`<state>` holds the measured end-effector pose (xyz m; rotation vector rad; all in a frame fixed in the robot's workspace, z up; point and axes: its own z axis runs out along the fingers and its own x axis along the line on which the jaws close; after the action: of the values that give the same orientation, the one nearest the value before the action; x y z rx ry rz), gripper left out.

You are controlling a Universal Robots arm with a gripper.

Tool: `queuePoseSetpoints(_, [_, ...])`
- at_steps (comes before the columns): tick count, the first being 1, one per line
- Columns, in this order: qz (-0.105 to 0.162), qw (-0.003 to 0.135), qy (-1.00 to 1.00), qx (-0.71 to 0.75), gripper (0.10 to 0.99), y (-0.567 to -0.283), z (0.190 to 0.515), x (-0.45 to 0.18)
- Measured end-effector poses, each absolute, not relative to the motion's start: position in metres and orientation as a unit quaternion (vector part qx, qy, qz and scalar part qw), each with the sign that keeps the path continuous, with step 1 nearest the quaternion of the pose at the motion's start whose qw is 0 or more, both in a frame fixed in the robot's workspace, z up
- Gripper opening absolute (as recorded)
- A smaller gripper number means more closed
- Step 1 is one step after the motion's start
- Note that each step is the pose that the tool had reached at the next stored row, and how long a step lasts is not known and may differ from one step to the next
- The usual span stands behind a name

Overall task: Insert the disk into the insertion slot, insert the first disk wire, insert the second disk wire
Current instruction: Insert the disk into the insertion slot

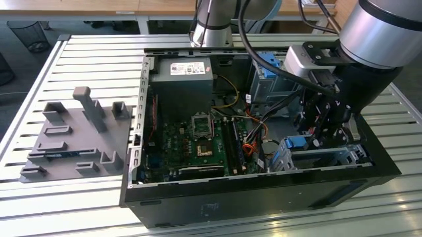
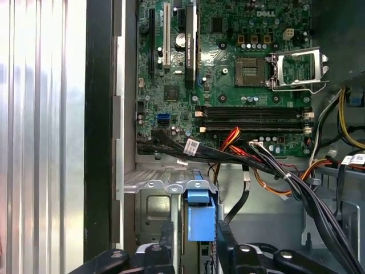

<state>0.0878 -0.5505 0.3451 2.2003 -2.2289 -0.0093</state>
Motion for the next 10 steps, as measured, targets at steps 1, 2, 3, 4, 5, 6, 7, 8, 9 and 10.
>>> queuePoseSetpoints(1, [-0.003, 0.005, -0.712, 0.703, 0.427, -0.5505, 0.3457, 0.0878])
queuePoseSetpoints(2, [-0.003, 0.005, -0.712, 0.703, 0.365, -0.5504, 0.3462, 0.0878])
queuePoseSetpoints(3, [-0.003, 0.005, -0.712, 0.703, 0.302, -0.5504, 0.3463, 0.0878])
queuePoseSetpoints(4, [-0.003, 0.005, -0.712, 0.703, 0.302, -0.5504, 0.3463, 0.0878])
queuePoseSetpoints(5, [-0.003, 0.005, -0.712, 0.703, 0.243, -0.5504, 0.3464, 0.0878])
queuePoseSetpoints(6, [-0.003, 0.005, -0.712, 0.703, 0.184, -0.5505, 0.3467, 0.0878])
queuePoseSetpoints(7, [-0.003, 0.005, -0.712, 0.703, 0.184, -0.5505, 0.3469, 0.0878])
queuePoseSetpoints(8, [-0.003, 0.005, -0.712, 0.703, 0.125, -0.5505, 0.3473, 0.0877])
queuePoseSetpoints(9, [-0.003, 0.005, -0.712, 0.703, 0.125, -0.5505, 0.3476, 0.0878])
queuePoseSetpoints(10, [-0.003, 0.005, -0.712, 0.703, 0.106, -0.5505, 0.3478, 0.0877])
